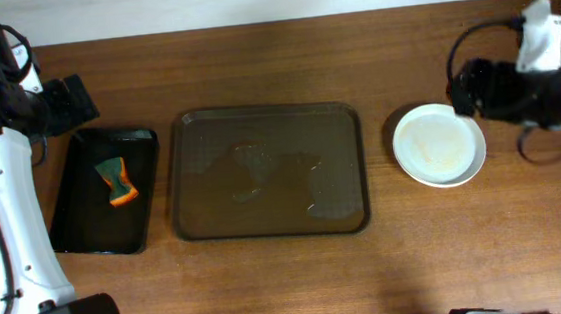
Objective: Clean dirty plates on tray and stack at the side
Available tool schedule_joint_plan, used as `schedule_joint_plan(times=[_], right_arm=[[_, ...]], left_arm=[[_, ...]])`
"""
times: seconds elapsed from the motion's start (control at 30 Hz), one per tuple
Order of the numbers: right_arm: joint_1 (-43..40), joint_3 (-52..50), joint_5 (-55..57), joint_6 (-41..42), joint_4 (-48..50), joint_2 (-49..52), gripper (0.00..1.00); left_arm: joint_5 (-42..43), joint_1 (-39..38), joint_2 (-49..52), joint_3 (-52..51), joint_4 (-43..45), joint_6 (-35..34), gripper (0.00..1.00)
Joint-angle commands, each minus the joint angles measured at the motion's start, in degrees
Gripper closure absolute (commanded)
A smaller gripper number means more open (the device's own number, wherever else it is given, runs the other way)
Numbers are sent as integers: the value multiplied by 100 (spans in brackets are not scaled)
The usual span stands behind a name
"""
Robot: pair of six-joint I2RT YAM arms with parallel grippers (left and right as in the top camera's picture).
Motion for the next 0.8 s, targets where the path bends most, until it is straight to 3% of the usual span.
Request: schedule_joint_plan(times=[0.0,0.27,0.4,0.6,0.63,0.77], right_arm=[[31,306,-474,160,-474,-254,2],[33,297,-313,120,-520,-223,2],[264,-267,-103,-898,907,-675,2],[332,-4750,188,-918,4636,-3423,2],[332,-5998,184,-916,5589,-4221,2],[332,-8400,138,-914,7407,-5906,1]], left_arm=[[39,0,28,-28,2,-57,0],[39,0,28,-28,2,-57,0],[39,0,28,-28,2,-57,0],[39,0,28,-28,2,-57,0],[39,0,28,-28,2,-57,0],[39,0,28,-28,0,-57,0]])
